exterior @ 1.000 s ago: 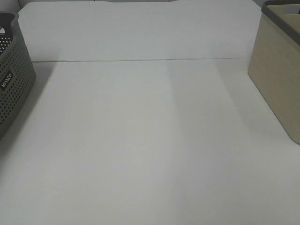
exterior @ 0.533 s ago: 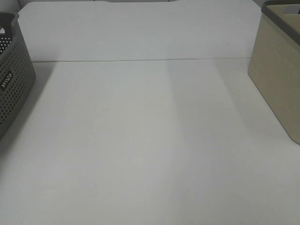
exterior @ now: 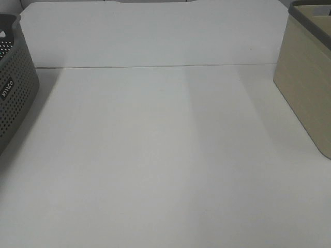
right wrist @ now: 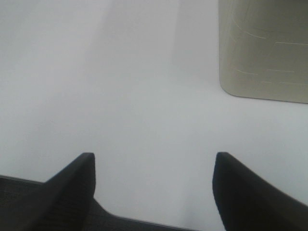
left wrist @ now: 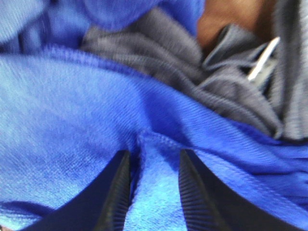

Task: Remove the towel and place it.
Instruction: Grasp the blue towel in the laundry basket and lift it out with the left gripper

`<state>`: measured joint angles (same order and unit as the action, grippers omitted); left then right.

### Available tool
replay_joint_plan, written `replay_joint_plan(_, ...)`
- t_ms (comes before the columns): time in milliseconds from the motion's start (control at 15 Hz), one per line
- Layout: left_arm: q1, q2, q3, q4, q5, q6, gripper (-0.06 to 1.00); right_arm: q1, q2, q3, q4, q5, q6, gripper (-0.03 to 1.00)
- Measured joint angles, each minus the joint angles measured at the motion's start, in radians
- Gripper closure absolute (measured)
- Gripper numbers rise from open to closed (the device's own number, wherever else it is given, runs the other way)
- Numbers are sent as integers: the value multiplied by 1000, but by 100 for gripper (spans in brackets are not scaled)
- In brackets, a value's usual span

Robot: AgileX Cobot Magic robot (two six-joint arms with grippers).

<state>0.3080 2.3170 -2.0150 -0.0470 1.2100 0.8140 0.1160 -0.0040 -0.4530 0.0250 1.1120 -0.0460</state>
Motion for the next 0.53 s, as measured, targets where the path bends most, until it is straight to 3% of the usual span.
replay_joint_plan(333,0,11,0,1,0,-5,67,0,0,0,0,0,0,28)
replay_joint_plan(533,0,13,0,7,0,3,93,0,0,0,0,0,0,28)
